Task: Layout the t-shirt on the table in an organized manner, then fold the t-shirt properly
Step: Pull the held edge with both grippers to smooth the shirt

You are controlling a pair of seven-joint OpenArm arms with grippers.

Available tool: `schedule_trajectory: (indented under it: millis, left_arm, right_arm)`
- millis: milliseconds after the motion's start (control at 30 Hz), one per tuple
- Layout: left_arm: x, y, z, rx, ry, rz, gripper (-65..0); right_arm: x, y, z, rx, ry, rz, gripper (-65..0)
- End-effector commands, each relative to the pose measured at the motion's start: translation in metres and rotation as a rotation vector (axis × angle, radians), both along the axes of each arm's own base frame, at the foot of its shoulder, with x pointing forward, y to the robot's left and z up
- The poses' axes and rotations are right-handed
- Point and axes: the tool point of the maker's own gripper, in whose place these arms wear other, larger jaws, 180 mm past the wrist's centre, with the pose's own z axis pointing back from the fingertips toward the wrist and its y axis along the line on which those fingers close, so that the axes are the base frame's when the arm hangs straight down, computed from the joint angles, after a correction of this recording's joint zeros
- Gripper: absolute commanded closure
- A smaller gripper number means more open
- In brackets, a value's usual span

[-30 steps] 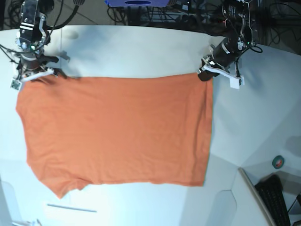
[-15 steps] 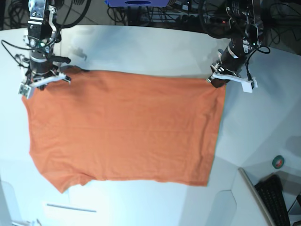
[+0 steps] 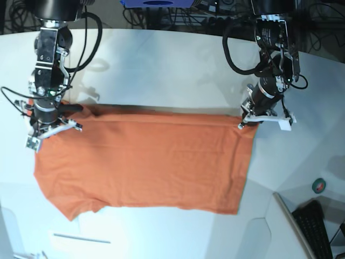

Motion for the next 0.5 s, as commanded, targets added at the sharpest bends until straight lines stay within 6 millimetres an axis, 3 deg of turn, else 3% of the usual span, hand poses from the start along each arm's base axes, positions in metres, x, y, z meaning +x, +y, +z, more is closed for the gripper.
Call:
schedule_trajectory:
  millis: [0,300,467]
  left_arm:
    - [0.011,0.0,0.007,-0.004,-0.023,-0.008,0.0]
    - [0.045,-0.006,-0.001,-0.059,0.005,-0.012,0.0]
    - [0.058,-0.005,-0.005,-0.078,0.012,0.002,0.0]
  right_arm:
    - [0.015,-0.005,0.014,-0.025,-0.052,0.0,0.0]
    - [0.055,-0.005,0.012,-0.008,-0.049,0.008,0.0]
    - [0.079,0.011,0.01,-0.048,-0.027,0.111,0.0]
